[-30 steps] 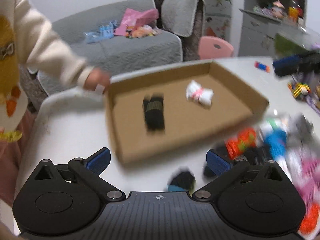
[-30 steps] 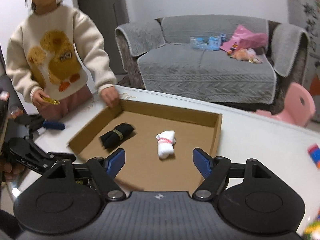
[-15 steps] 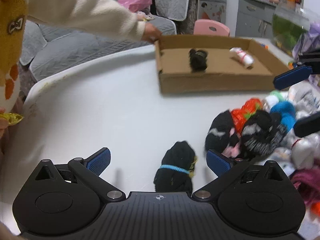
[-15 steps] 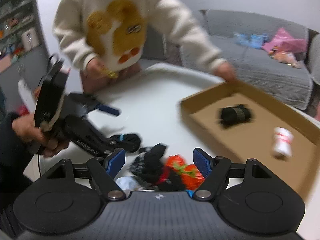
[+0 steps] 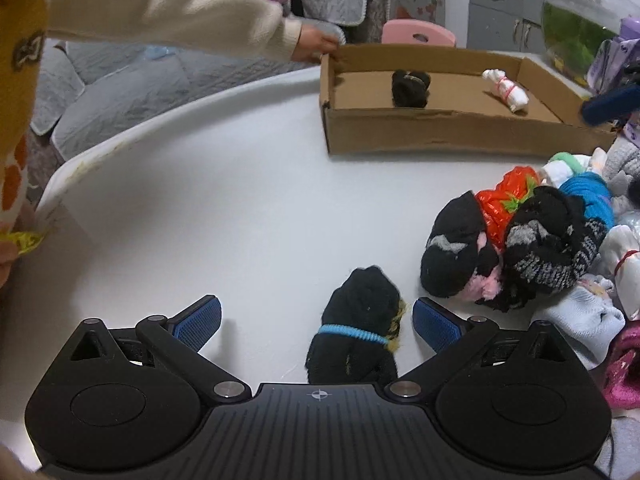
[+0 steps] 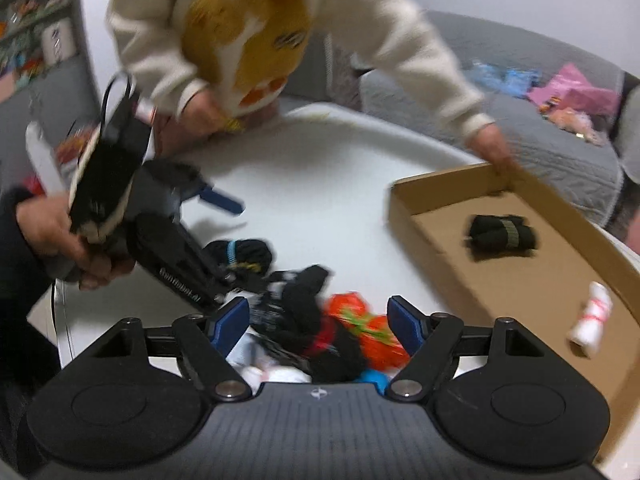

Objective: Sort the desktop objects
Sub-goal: 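Grasp the black blue-banded sock with the left gripper while the right grasps the grey-blue knit sock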

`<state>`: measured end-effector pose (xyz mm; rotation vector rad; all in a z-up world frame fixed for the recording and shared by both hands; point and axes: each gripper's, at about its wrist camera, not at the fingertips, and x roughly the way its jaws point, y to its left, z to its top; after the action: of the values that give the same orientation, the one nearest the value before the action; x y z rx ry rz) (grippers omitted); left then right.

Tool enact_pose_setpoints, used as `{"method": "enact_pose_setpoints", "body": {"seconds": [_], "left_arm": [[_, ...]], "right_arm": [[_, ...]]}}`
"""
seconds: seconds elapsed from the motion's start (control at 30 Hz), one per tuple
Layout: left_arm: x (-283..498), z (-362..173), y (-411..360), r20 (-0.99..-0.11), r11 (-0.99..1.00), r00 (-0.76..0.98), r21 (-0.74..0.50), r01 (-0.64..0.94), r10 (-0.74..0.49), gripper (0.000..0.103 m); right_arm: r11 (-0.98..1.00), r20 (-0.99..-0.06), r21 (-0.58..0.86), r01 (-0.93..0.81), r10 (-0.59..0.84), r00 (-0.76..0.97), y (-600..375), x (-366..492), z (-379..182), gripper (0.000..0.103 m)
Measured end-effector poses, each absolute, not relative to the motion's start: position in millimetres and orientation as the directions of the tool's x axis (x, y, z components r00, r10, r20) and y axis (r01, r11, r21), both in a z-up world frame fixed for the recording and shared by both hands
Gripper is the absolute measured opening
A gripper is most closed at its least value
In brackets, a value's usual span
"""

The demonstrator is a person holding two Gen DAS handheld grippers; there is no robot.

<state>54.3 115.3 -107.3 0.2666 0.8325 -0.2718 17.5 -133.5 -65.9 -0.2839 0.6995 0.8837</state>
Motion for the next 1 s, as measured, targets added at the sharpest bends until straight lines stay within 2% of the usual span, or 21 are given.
{"method": "enact_pose_setpoints", "body": {"seconds": [0.1,0.17,0.23,0.33,0.37,0.43,0.67,0.8,1.0], "left_arm": [[53,-108,115,-0.749,0.931,0.647,0.12,0.345,-0.143,0.101],[53,-107,116,-0.752,0.93,0.637,0.096,0.354,-0.166,0.097],[53,-105,117,-0.754,0.93,0.628,0.063,0.362,-0.193,0.079],[53,-102,116,-0.758,0.931,0.615,0.029,0.365,-0.217,0.058],[54,-101,115,-0.759,0.931,0.613,0.025,0.363,-0.219,0.055],[54,-100,112,-0.761,0.932,0.611,0.025,0.363,-0.218,0.042],[54,-99,108,-0.764,0.933,0.614,0.045,0.358,-0.2,0.041],[54,-99,109,-0.764,0.935,0.62,0.062,0.349,-0.181,0.04],[48,-88,108,-0.733,0.939,0.665,0.114,0.325,-0.141,0.04]], "right_arm": [[0.697,-0.653,0.046,-0.715,0.563,0.507,-180,17,-61,0.074],[0.75,-0.655,0.052,-0.659,0.524,0.544,-210,18,-65,0.074],[0.797,-0.668,0.042,-0.603,0.471,0.576,-233,18,-75,0.074],[0.833,-0.685,0.077,-0.547,0.443,0.578,-259,15,-89,0.073],[0.838,-0.688,0.096,-0.538,0.446,0.572,-263,14,-94,0.073],[0.843,-0.696,0.1,-0.529,0.439,0.568,-266,14,-102,0.073],[0.842,-0.698,0.145,-0.519,0.459,0.55,-260,22,-126,0.072],[0.838,-0.692,0.205,-0.505,0.489,0.531,-274,23,-131,0.066],[0.835,-0.675,0.221,-0.504,0.504,0.539,-274,17,-124,0.053]]}}
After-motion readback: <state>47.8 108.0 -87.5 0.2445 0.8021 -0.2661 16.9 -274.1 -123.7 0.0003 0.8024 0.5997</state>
